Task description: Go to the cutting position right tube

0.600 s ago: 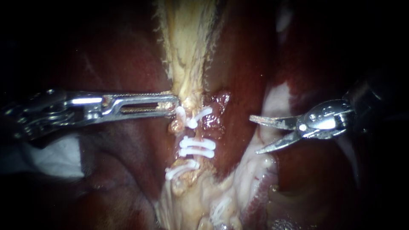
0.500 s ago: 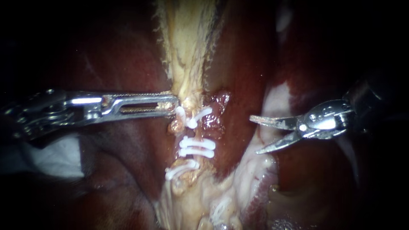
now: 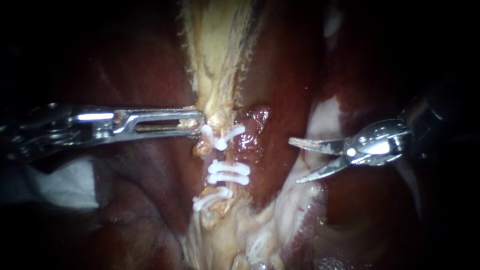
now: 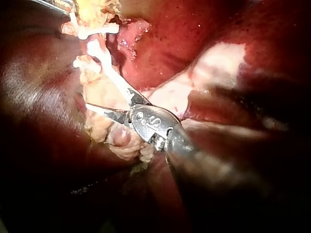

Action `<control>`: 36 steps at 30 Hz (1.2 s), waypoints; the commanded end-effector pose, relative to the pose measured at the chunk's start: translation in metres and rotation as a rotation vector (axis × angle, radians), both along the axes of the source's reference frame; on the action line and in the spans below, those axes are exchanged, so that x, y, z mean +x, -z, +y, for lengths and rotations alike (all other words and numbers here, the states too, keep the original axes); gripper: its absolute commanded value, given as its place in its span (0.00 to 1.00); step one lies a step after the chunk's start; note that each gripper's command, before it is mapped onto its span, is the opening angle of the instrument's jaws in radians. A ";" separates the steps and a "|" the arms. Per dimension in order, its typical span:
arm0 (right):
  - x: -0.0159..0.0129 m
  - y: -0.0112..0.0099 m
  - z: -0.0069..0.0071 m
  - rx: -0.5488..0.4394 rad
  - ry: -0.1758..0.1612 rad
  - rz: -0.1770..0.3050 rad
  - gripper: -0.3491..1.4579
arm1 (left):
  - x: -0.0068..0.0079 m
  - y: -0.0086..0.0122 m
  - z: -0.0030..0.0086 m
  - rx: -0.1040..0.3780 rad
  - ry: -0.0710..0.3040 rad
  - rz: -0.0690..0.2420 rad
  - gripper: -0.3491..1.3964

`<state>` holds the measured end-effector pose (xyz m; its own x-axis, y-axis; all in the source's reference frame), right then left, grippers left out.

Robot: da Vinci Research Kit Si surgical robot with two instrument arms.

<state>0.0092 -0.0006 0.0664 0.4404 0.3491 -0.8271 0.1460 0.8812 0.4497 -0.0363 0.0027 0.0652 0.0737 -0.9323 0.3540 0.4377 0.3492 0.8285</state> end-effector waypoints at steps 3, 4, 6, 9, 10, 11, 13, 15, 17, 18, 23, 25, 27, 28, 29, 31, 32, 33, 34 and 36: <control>0.0009 -0.0013 -0.0006 0.030 0.003 -0.006 0.81 | 0.0012 0.0012 0.0004 0.001 0.014 -0.001 0.00; 0.0012 -0.0017 -0.0008 0.042 0.005 -0.007 0.81 | 0.0015 0.0015 0.0004 0.000 0.018 -0.001 0.00; 0.0018 -0.0027 -0.0010 0.059 0.009 -0.008 0.80 | 0.0021 0.0022 0.0005 0.000 0.024 -0.004 0.00; 0.0028 -0.0040 -0.0013 0.083 0.008 -0.014 0.79 | 0.0028 0.0031 0.0007 0.001 0.029 -0.007 0.00; 0.0031 -0.0043 -0.0012 0.090 0.011 -0.013 0.79 | 0.0030 0.0033 0.0007 0.000 0.033 -0.008 0.00; 0.0034 -0.0047 -0.0012 0.095 0.012 -0.013 0.78 | 0.0031 0.0035 0.0008 0.001 0.034 -0.010 0.00; 0.0041 -0.0052 -0.0009 0.105 0.011 -0.016 0.77 | 0.0033 0.0037 0.0009 0.001 0.036 -0.009 0.00; 0.0049 -0.0057 -0.0004 0.120 0.012 -0.018 0.75 | 0.0034 0.0038 0.0009 0.000 0.037 -0.011 0.00; 0.0055 -0.0061 0.0000 0.133 0.010 -0.021 0.73 | 0.0034 0.0038 0.0009 0.000 0.038 -0.011 0.00; 0.0059 -0.0063 0.0002 0.139 0.010 -0.023 0.73 | 0.0034 0.0039 0.0008 0.000 0.038 -0.011 0.00; 0.0079 -0.0077 0.0016 0.179 0.010 -0.030 0.70 | 0.0033 0.0043 0.0006 0.001 0.040 -0.010 0.00; 0.0087 -0.0082 0.0020 0.203 0.008 -0.037 0.69 | 0.0032 0.0044 0.0005 0.001 0.041 -0.009 0.00; 0.0097 -0.0089 0.0023 0.221 0.012 -0.040 0.69 | 0.0031 0.0045 0.0005 0.001 0.041 -0.009 0.00; 0.0100 -0.0091 0.0023 0.230 0.012 -0.042 0.69 | 0.0031 0.0046 0.0005 0.001 0.042 -0.009 0.00; 0.0103 -0.0094 0.0022 0.234 0.014 -0.042 0.68 | 0.0031 0.0046 0.0005 0.001 0.042 -0.009 0.00; 0.0110 -0.0098 0.0020 0.255 0.016 -0.049 0.68 | 0.0031 0.0046 0.0005 0.001 0.043 -0.011 0.00; 0.0112 -0.0100 0.0018 0.264 0.017 -0.051 0.68 | 0.0031 0.0046 0.0005 0.001 0.043 -0.011 0.00; 0.0114 -0.0101 0.0017 0.267 0.020 -0.051 0.68 | 0.0031 0.0046 0.0005 0.001 0.043 -0.011 0.00; 0.0116 -0.0103 0.0015 0.275 0.022 -0.053 0.68 | 0.0031 0.0046 0.0005 0.001 0.043 -0.011 0.00; 0.0119 -0.0105 0.0013 0.283 0.022 -0.056 0.67 | 0.0031 0.0046 0.0005 0.001 0.044 -0.011 0.00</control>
<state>0.0213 0.0005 0.0771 0.4950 0.5571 -0.6669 0.1306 0.7111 0.6909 -0.0332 0.0031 0.0605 0.0291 -0.9348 0.3539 0.4438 0.3293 0.8334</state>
